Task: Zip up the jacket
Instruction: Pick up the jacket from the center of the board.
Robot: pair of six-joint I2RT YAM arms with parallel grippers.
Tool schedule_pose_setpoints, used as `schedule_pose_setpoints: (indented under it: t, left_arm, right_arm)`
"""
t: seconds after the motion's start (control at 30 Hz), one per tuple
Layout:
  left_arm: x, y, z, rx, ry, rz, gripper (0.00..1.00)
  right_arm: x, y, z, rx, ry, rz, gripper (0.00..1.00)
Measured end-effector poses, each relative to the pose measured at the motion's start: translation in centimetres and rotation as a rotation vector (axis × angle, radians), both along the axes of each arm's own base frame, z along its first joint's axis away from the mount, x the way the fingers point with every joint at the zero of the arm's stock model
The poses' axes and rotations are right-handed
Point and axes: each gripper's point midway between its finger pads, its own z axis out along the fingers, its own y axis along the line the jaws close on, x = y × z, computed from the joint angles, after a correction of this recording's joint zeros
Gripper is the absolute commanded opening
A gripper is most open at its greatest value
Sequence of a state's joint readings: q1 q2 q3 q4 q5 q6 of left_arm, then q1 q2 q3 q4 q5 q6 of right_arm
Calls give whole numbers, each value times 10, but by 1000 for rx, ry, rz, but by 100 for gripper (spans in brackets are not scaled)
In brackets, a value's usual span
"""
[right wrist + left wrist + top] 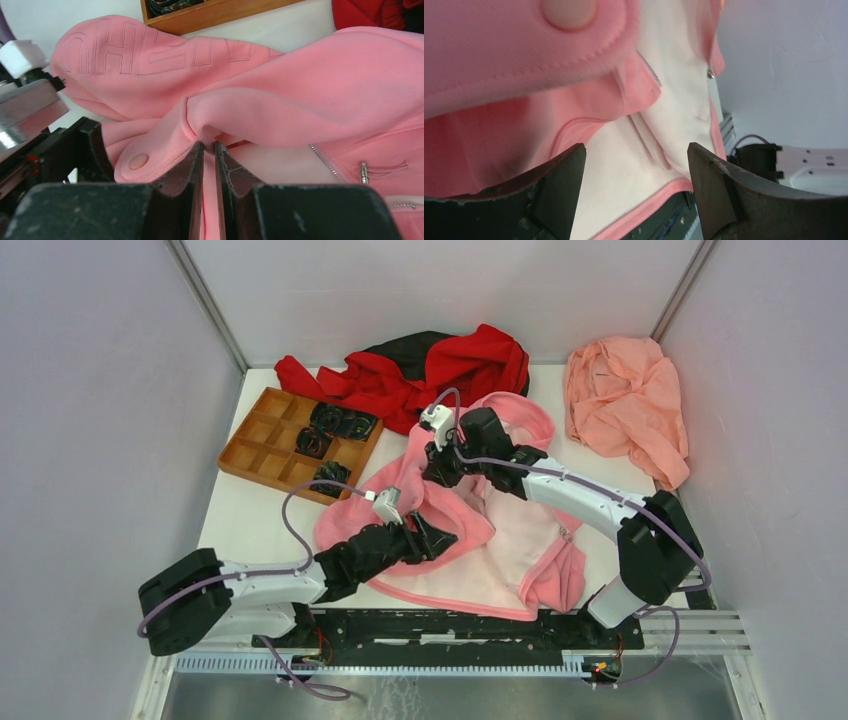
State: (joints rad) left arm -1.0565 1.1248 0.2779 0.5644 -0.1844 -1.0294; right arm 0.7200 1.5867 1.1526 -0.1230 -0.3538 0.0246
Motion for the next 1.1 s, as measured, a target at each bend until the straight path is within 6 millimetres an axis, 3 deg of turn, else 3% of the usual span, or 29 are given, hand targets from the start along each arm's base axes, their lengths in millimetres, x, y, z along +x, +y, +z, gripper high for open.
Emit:
schedule_pose_setpoints:
  t: [0.2, 0.33, 0.53, 0.83, 0.97, 1.1]
  left_arm:
    - [19, -1, -21, 72, 11, 88, 79]
    - [33, -15, -13, 78, 3, 116, 68]
    - [48, -37, 0, 88, 28, 135, 59]
    - [57, -37, -25, 212, 98, 191, 54]
    - [59, -32, -32, 252, 106, 214, 42]
    - [64, -29, -39, 287, 106, 242, 40]
  right_arm:
    - [-9, 0, -8, 17, 38, 11, 19]
    - [-11, 1, -5, 31, 42, 14, 19]
    - [-13, 1, -1, 50, 41, 17, 20]
    - [-12, 0, -1, 55, 46, 8, 19]
    - [-13, -1, -2, 55, 49, 9, 20]
    - [-14, -1, -3, 54, 54, 10, 20]
